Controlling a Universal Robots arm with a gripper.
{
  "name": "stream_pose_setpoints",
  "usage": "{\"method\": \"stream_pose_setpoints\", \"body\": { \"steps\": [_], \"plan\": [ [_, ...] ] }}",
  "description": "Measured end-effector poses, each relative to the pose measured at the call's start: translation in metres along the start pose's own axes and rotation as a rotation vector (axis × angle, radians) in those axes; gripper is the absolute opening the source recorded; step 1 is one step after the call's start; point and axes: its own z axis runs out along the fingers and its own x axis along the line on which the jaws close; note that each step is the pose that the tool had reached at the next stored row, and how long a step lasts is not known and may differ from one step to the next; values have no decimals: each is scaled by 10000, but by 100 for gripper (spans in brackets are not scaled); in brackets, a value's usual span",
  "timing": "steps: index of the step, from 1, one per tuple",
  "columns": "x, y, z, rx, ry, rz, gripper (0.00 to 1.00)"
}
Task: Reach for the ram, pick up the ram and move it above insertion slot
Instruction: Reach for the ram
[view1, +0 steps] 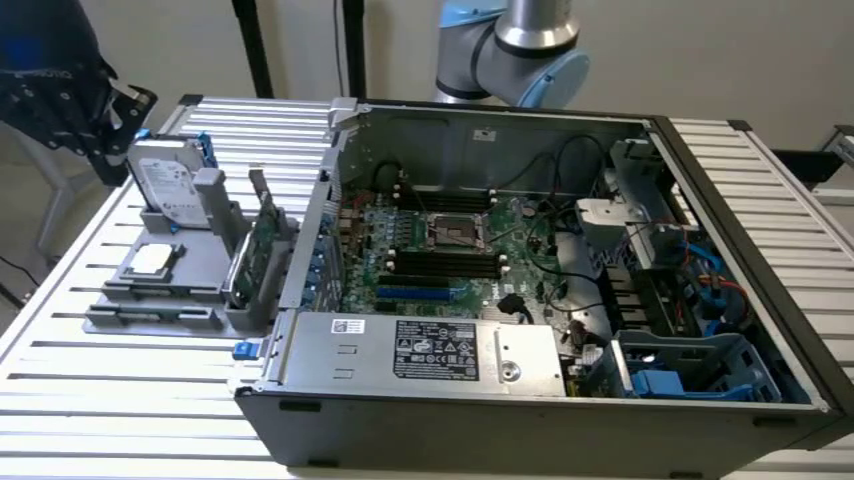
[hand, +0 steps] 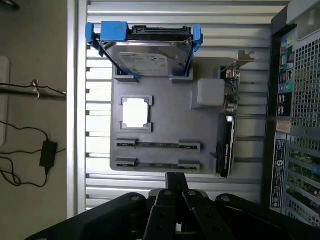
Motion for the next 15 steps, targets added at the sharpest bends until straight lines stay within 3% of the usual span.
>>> {"method": "stream_pose_setpoints", "body": {
  "steps": [8, 15],
  "plan": [
    [204, -23, 78, 1, 8, -17, 11],
    [231, -73, 82, 38, 0, -185, 11]
  ]
}}
